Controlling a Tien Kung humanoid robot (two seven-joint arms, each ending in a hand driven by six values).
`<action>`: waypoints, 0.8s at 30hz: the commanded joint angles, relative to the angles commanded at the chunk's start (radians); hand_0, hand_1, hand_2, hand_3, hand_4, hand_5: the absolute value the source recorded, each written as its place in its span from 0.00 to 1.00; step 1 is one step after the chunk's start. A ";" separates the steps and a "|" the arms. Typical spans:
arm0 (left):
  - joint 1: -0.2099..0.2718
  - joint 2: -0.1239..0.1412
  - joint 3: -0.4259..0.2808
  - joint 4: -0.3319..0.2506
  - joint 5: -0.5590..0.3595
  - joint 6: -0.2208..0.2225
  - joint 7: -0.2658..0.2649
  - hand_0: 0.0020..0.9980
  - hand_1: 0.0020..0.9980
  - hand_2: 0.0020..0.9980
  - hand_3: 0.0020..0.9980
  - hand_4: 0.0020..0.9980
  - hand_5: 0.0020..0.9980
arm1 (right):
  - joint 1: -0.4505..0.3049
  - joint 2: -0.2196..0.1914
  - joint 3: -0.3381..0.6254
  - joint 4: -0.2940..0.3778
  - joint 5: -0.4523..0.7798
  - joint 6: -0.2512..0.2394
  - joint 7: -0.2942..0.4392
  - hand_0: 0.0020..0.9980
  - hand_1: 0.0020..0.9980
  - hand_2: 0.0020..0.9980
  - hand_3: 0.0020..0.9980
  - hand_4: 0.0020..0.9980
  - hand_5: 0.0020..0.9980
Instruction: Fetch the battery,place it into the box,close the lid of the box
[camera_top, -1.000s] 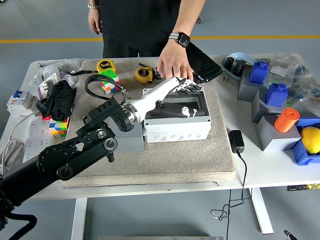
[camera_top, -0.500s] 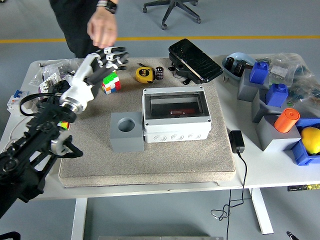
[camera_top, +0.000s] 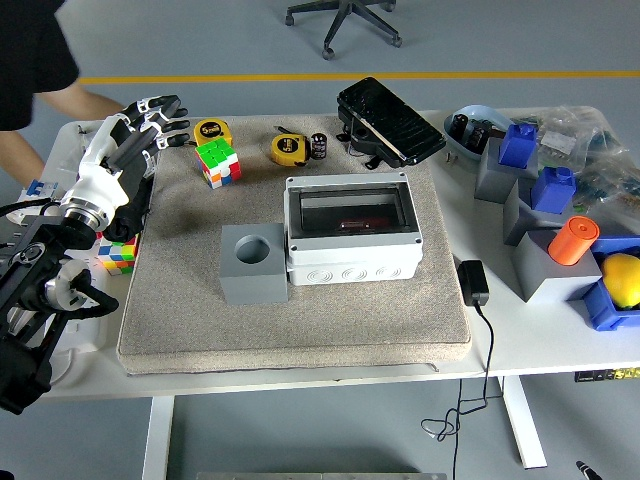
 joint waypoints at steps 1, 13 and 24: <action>0.000 0.000 -0.003 0.001 0.003 0.001 0.000 0.58 0.62 0.60 0.61 0.94 0.35 | 0.000 0.000 0.000 0.000 -0.001 0.000 -0.001 0.66 0.64 0.65 0.54 0.89 0.42; 0.005 0.004 -0.018 0.006 0.035 -0.016 0.055 0.56 0.61 0.60 0.61 0.94 0.35 | 0.009 -0.004 -0.002 0.000 -0.003 -0.007 -0.014 0.66 0.64 0.65 0.54 0.88 0.42; 0.013 0.019 -0.056 -0.007 0.039 -0.018 0.062 0.54 0.60 0.59 0.61 0.94 0.35 | 0.024 -0.009 -0.032 0.000 0.000 -0.007 -0.026 0.66 0.64 0.64 0.54 0.88 0.42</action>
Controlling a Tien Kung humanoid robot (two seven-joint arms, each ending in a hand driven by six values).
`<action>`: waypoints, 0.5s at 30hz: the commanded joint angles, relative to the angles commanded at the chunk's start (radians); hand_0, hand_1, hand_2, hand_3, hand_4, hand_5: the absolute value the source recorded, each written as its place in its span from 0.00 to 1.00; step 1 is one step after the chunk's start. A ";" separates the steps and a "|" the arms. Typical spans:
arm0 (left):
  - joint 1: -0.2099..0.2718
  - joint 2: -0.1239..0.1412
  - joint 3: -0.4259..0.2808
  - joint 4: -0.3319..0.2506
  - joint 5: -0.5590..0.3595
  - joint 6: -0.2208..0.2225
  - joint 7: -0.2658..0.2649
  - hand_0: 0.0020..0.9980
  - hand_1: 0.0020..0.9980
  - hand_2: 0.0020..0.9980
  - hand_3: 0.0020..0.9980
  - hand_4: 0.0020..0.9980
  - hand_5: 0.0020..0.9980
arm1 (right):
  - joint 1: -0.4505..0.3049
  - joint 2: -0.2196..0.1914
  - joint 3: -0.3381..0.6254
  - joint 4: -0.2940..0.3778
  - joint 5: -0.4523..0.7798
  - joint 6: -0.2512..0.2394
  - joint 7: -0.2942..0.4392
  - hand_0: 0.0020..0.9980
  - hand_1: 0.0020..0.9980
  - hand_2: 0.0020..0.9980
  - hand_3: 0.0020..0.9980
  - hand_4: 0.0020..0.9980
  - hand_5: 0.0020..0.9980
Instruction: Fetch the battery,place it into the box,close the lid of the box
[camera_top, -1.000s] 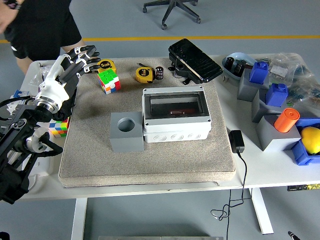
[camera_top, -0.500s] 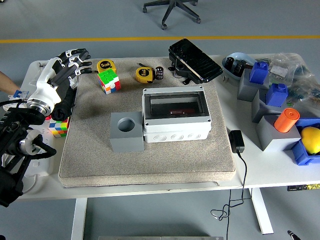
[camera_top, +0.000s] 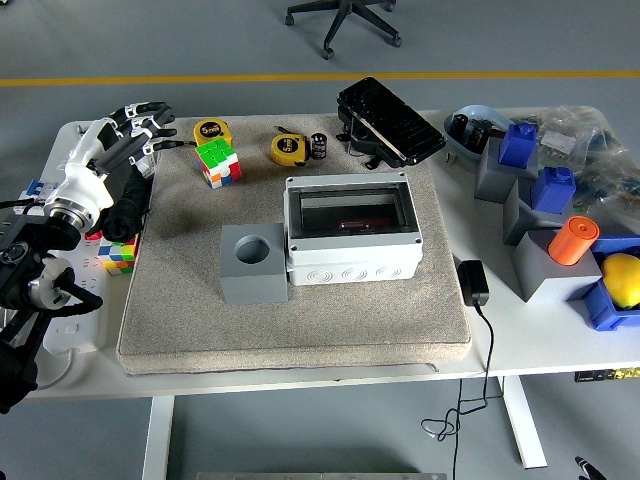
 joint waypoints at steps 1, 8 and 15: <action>0.003 0.001 -0.007 -0.001 0.000 0.000 0.001 0.54 0.60 0.59 0.61 0.94 0.35 | 0.003 -0.002 0.001 0.000 -0.001 -0.003 -0.001 0.66 0.64 0.64 0.54 0.88 0.42; 0.011 0.005 -0.022 -0.005 0.001 -0.001 0.003 0.53 0.60 0.59 0.61 0.94 0.35 | 0.006 -0.004 -0.009 -0.001 0.004 -0.002 -0.006 0.66 0.64 0.64 0.54 0.88 0.42; 0.010 0.001 -0.029 -0.009 0.003 0.000 0.008 0.53 0.60 0.59 0.61 0.95 0.36 | 0.005 -0.003 -0.005 0.001 0.000 0.000 -0.006 0.66 0.64 0.65 0.54 0.88 0.42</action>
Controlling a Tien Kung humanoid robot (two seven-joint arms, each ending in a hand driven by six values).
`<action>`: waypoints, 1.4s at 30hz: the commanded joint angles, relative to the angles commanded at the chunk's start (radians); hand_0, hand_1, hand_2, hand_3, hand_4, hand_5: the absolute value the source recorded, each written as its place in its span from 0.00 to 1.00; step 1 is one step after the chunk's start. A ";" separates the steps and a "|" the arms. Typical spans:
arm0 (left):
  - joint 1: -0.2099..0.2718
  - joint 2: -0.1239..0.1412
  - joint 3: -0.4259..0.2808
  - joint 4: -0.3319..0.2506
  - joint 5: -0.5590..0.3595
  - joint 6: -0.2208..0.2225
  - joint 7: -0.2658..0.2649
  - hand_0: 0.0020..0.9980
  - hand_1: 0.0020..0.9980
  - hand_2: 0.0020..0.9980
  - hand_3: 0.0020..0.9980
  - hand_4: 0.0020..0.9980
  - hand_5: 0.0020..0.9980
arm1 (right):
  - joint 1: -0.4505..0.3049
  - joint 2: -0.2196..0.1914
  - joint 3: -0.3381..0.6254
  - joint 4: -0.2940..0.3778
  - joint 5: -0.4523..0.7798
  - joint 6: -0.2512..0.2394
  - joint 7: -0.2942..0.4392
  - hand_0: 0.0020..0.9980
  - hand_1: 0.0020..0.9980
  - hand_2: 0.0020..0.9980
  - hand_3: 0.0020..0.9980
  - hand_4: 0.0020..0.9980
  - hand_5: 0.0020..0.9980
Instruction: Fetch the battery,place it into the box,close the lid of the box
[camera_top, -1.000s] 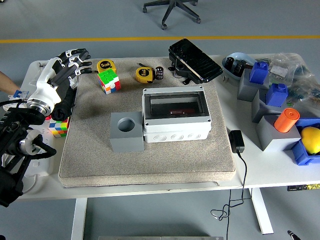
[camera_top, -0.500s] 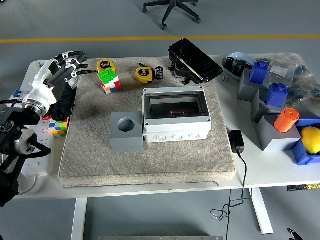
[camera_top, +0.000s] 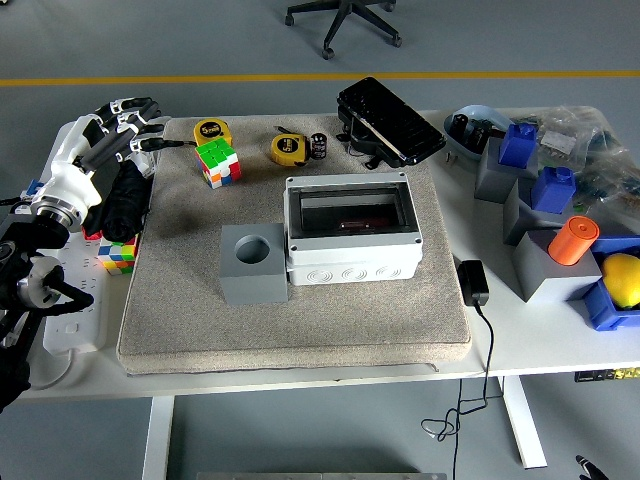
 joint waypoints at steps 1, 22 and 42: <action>0.000 -0.001 -0.002 -0.001 0.000 0.000 0.001 0.53 0.60 0.59 0.61 0.95 0.36 | 0.000 0.000 0.001 0.000 0.000 0.000 0.000 0.66 0.64 0.65 0.54 0.88 0.42; -0.006 -0.010 -0.004 -0.014 0.002 0.002 0.011 0.52 0.59 0.59 0.60 0.95 0.37 | -0.005 0.003 0.013 -0.001 0.006 0.002 -0.003 0.66 0.64 0.65 0.54 0.88 0.43; -0.011 -0.027 0.016 -0.002 0.001 0.002 0.011 0.52 0.59 0.59 0.60 0.95 0.37 | -0.015 0.010 0.066 -0.004 -0.008 -0.001 0.017 0.66 0.64 0.65 0.54 0.89 0.43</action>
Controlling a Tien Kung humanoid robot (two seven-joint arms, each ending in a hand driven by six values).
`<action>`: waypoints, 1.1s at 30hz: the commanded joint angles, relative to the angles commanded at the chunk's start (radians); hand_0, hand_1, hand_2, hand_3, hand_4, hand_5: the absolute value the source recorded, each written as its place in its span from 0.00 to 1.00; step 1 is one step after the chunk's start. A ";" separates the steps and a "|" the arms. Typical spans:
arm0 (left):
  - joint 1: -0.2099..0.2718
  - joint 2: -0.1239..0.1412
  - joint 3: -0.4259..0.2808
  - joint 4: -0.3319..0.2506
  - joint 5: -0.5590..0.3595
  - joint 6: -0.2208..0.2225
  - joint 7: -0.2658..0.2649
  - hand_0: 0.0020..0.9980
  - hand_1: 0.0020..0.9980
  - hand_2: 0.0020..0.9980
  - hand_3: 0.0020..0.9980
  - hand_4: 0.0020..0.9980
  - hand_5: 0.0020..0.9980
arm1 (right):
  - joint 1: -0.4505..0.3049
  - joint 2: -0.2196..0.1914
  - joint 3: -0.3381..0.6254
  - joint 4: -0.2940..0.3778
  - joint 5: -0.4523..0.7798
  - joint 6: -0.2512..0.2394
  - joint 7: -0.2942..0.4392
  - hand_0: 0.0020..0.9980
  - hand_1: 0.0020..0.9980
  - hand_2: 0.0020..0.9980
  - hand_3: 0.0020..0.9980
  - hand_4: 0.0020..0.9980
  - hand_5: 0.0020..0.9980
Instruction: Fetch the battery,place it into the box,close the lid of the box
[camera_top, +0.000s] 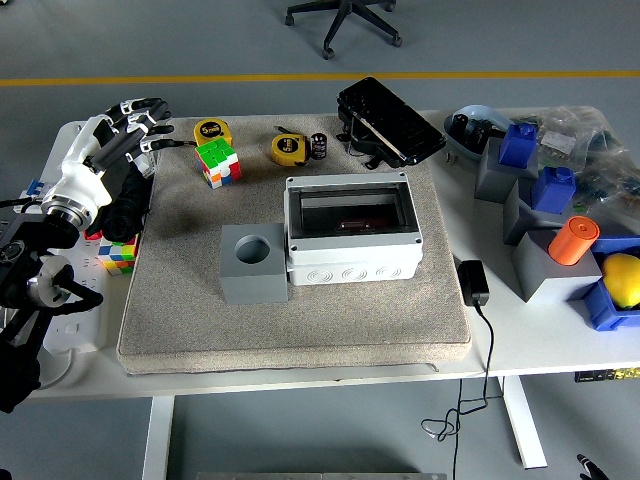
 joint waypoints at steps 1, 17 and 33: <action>-0.004 -0.001 0.007 0.001 -0.001 0.000 0.000 0.52 0.59 0.59 0.60 0.95 0.37 | -0.001 0.000 -0.001 -0.001 0.002 0.000 -0.002 0.66 0.64 0.65 0.54 0.89 0.43; -0.015 -0.003 0.015 -0.004 -0.004 -0.002 0.001 0.52 0.59 0.59 0.60 0.95 0.37 | 0.002 0.002 0.004 -0.001 -0.001 -0.005 0.000 0.66 0.64 0.65 0.54 0.89 0.44; -0.014 -0.002 0.009 -0.002 -0.003 -0.002 0.003 0.52 0.59 0.59 0.60 0.95 0.37 | 0.002 0.000 -0.001 -0.001 0.001 -0.003 -0.002 0.66 0.64 0.65 0.54 0.89 0.45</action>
